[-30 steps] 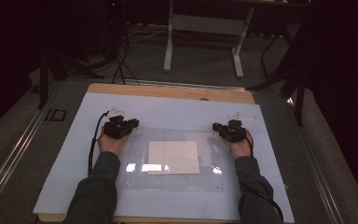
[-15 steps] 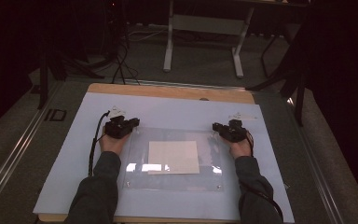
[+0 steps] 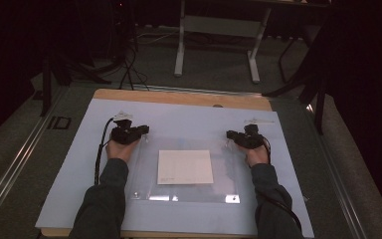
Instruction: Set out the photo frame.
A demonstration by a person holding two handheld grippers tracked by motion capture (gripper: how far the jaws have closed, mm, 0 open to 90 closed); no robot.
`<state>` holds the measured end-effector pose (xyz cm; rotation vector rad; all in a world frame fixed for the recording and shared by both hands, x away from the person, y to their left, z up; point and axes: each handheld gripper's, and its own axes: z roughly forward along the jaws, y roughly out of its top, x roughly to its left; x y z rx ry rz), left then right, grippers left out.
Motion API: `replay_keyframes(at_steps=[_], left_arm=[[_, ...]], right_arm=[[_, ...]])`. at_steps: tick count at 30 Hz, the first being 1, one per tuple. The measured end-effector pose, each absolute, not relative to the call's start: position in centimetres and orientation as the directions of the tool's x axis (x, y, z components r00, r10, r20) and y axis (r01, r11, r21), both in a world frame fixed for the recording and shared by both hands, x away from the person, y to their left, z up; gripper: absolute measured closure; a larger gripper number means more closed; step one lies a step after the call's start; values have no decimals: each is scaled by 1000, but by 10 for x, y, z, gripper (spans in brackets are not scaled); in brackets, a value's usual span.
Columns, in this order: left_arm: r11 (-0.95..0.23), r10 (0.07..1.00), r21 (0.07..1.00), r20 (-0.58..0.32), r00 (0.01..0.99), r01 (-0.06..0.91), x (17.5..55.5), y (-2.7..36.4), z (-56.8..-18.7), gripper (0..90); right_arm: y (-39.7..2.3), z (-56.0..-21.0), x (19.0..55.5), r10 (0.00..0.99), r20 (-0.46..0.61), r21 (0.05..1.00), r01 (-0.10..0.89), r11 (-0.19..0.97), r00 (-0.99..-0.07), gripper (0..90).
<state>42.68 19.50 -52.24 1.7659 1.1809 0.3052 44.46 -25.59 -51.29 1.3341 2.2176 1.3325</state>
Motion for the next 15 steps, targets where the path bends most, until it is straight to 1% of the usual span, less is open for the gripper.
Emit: replay_keyframes(at_steps=[5,10,15], left_arm=[[-47,813,796,-320,486,603,434,195,-524,830],[-64,819,775,-319,477,629,441,193,-523,839],[-49,822,760,-338,458,648,447,192,-523,846]], right_arm=[[-256,-512,451,795,264,776,610,161,-546,830],[-255,-510,459,796,282,750,641,165,-535,838],[-254,-509,464,803,286,739,654,162,-523,846]])
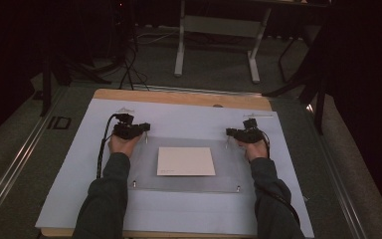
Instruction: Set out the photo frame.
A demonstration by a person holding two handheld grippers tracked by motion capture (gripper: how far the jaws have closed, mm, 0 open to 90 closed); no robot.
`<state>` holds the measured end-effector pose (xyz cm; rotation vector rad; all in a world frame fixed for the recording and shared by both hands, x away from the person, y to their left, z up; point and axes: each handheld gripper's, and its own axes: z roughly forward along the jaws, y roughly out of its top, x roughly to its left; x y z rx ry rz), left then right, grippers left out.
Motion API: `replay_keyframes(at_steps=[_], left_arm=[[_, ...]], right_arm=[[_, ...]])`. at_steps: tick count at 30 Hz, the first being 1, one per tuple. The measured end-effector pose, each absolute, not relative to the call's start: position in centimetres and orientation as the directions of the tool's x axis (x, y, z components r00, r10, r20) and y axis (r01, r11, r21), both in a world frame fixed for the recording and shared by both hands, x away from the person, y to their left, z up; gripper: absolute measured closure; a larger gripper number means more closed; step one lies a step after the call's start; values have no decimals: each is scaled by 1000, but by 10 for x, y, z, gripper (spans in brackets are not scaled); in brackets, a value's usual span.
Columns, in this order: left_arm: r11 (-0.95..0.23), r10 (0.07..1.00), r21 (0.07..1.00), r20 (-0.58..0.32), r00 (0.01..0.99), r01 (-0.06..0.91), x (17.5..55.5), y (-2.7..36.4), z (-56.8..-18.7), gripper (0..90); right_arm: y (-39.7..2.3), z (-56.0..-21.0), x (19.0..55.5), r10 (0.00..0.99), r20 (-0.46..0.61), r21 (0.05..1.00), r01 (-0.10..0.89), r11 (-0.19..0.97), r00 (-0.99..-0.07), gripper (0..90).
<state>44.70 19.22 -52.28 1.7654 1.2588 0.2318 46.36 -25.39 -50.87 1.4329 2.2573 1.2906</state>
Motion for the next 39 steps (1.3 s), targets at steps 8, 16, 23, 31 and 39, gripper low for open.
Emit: replay_keyframes(at_steps=[8,16,23,31,39], left_arm=[[5,829,731,-385,406,682,460,190,-526,854],[27,835,718,-399,379,695,463,189,-526,853],[35,836,712,-406,370,702,464,189,-526,853],[39,837,709,-408,365,704,464,188,-526,853],[41,835,705,-414,364,708,465,189,-526,852]], right_arm=[[-254,-511,478,809,345,710,696,107,-477,853],[-251,-511,478,820,318,719,684,119,-476,845],[-249,-502,468,830,197,750,625,215,-522,765],[-258,-496,448,816,127,778,567,270,-563,727],[-270,-504,430,813,109,788,548,280,-573,724]])
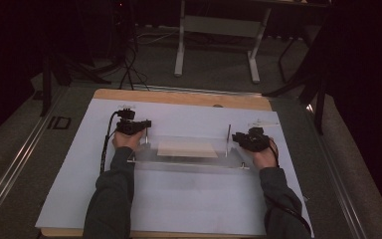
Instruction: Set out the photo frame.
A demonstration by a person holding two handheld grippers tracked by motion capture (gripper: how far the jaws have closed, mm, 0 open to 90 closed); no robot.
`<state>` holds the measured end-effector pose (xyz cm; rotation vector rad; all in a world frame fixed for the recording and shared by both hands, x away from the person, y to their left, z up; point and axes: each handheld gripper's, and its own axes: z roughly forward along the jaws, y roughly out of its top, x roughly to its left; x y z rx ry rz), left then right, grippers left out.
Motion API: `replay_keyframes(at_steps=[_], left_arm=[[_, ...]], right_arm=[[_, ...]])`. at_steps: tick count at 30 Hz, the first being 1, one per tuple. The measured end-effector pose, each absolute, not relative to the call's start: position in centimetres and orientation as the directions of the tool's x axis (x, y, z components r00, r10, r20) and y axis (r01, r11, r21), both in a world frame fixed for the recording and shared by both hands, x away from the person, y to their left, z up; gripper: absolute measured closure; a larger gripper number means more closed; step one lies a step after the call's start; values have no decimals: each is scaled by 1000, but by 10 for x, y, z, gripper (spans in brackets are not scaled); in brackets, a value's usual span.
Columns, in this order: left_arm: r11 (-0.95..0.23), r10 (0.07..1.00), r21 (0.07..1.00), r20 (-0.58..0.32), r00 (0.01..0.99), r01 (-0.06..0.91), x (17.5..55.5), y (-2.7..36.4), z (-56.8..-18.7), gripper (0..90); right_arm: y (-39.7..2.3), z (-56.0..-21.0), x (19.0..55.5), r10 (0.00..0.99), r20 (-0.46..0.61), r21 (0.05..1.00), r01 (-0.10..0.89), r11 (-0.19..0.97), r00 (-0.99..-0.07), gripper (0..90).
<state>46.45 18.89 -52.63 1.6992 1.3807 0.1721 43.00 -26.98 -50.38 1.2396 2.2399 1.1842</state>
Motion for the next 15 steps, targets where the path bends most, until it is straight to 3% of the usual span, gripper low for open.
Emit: replay_keyframes(at_steps=[15], left_arm=[[51,832,695,-427,355,717,466,189,-526,851]], right_arm=[[-279,-513,408,804,49,783,523,337,-592,680]])
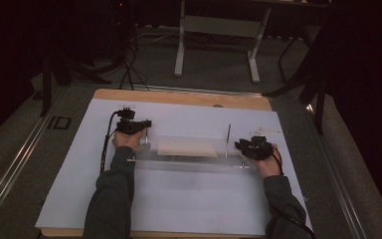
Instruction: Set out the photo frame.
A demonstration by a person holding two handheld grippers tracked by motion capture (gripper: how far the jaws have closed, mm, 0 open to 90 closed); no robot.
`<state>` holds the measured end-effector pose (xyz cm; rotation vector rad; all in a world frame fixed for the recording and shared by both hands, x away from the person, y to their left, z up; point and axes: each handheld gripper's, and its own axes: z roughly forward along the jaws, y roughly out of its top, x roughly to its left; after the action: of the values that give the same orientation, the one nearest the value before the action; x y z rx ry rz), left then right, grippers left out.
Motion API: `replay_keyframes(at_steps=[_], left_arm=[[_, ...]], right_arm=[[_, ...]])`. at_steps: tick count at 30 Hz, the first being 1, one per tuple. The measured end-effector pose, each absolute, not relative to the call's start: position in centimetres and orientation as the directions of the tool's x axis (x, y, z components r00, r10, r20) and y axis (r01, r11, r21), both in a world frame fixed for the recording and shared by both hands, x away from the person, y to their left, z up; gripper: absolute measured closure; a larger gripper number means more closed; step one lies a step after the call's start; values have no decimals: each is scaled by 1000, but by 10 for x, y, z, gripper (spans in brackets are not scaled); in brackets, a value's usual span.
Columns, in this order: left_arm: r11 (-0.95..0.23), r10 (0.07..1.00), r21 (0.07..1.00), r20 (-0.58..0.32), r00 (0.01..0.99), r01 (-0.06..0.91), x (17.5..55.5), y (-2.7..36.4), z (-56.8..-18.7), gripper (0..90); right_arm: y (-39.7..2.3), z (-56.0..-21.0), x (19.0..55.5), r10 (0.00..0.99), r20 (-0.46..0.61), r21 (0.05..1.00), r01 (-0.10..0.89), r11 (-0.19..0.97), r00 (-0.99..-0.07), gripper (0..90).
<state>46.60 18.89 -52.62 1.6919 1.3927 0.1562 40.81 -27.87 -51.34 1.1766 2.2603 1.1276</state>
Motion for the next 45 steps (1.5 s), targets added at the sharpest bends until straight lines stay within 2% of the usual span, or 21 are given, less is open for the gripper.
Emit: replay_keyframes(at_steps=[3,10,13,18,20,33,45], left_arm=[[45,834,689,-425,352,724,467,189,-525,852],[46,834,687,-426,350,725,468,189,-525,851],[47,833,686,-428,350,726,468,189,-525,851],[45,834,683,-428,350,729,469,189,-525,851],[45,833,682,-429,349,730,469,189,-525,851],[52,829,678,-439,347,733,469,189,-526,849],[67,807,679,-467,361,731,470,193,-528,832]], right_arm=[[-280,-518,404,789,38,773,518,365,-613,702],[-279,-523,399,758,42,776,499,386,-651,652],[-274,-521,397,724,22,795,451,405,-690,560],[-268,-518,395,691,-11,815,394,425,-722,510],[-264,-516,393,678,-37,832,354,428,-735,445],[-258,-517,391,644,-90,858,269,437,-759,441],[-256,-516,394,636,-59,856,288,428,-769,464]])
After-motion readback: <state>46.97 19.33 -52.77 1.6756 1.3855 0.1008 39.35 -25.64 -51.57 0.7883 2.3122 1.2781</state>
